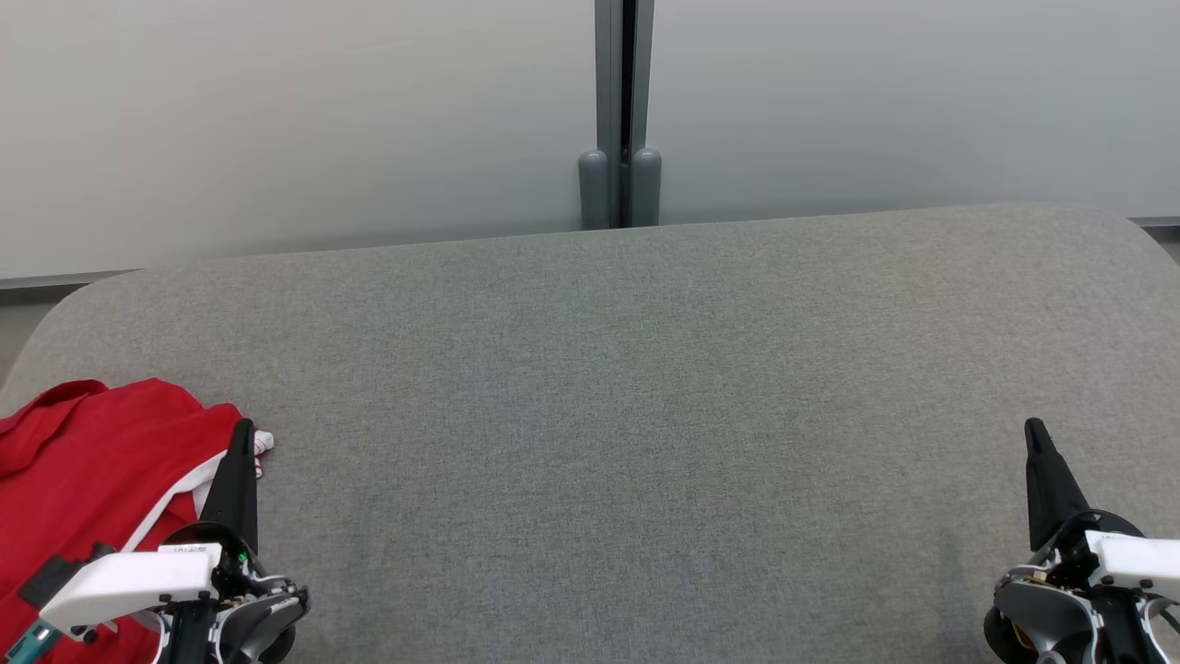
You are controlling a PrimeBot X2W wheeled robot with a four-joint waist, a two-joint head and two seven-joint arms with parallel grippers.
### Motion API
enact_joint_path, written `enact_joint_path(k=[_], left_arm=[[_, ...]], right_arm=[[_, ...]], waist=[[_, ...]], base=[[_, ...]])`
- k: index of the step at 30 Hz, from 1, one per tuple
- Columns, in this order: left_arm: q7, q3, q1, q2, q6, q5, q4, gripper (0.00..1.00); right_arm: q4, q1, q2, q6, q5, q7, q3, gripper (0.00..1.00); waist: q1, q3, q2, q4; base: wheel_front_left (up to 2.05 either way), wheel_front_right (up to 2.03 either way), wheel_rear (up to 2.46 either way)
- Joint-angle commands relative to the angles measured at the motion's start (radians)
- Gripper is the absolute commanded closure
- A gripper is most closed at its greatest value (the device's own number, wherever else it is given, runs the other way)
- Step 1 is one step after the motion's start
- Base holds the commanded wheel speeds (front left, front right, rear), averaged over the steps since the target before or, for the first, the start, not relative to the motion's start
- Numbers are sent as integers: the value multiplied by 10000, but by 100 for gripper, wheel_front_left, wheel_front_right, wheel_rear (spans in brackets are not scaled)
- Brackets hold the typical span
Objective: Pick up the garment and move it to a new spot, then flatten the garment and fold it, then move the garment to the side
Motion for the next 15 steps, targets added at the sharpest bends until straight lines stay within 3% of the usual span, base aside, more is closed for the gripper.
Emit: enact_joint_path(k=[1, 15], left_arm=[[21, 22, -139, 25, -33, 14, 11, 100], [21, 21, -140, 25, -33, 13, 10, 100]], right_arm=[[6, -88, -48, 4, 51, 29, 2, 100], [6, -88, -48, 4, 51, 30, 2, 100]], waist=[[0, 0, -1, 0], [0, 0, -1, 0]], base=[[0, 0, 0], [0, 0, 0]])
